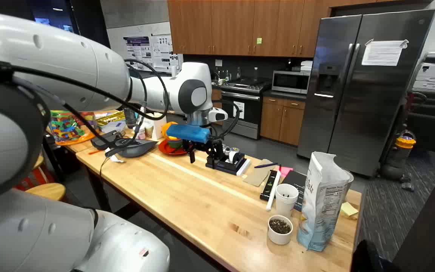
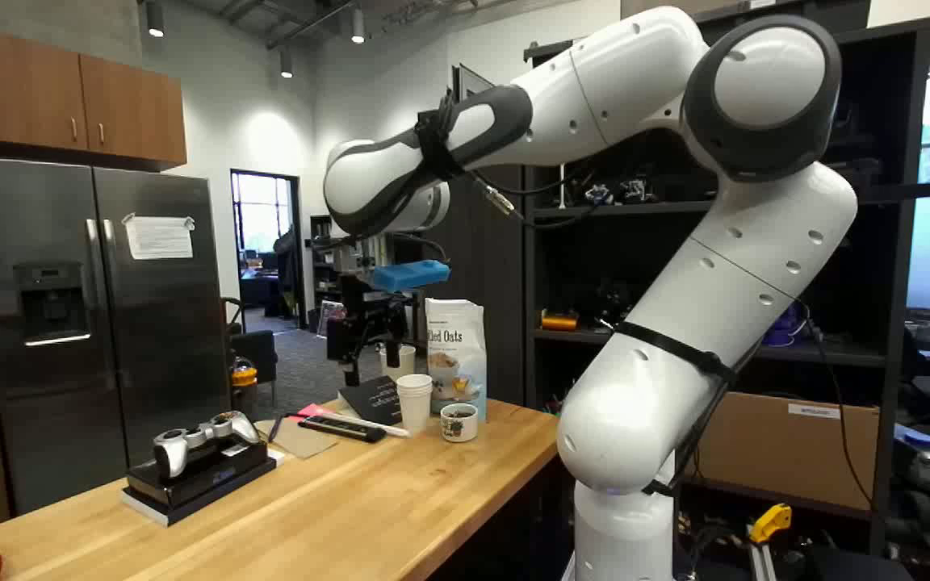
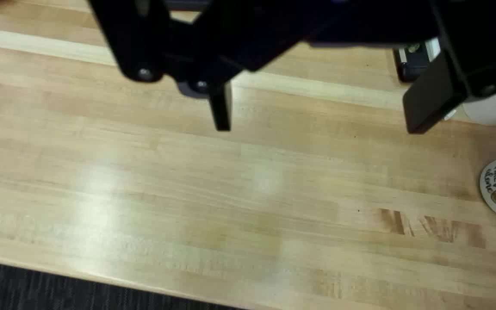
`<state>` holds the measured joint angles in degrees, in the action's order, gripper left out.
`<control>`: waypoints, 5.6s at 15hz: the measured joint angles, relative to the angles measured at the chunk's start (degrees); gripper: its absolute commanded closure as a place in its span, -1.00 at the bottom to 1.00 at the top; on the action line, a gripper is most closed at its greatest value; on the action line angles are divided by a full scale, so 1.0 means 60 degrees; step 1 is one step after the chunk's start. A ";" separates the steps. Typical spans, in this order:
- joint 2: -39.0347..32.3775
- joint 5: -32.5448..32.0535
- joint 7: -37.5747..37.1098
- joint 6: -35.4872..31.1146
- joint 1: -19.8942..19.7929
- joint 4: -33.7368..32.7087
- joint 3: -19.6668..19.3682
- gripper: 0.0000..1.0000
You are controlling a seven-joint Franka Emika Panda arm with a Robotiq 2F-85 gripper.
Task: Move the cups to the left
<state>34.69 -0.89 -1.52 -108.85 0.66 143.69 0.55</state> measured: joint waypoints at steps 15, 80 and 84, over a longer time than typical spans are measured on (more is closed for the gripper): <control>0.0000 0.0000 0.0000 0.0000 0.0000 0.0000 0.0001 -1.00; -0.4659 0.0621 0.3809 -0.5300 -0.1333 -0.2225 -0.3206 -1.00; -0.4995 0.1007 0.4129 -0.5312 -0.1380 -0.2228 -0.3179 -1.00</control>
<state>4.72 5.16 23.25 -140.72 -7.62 130.32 -18.52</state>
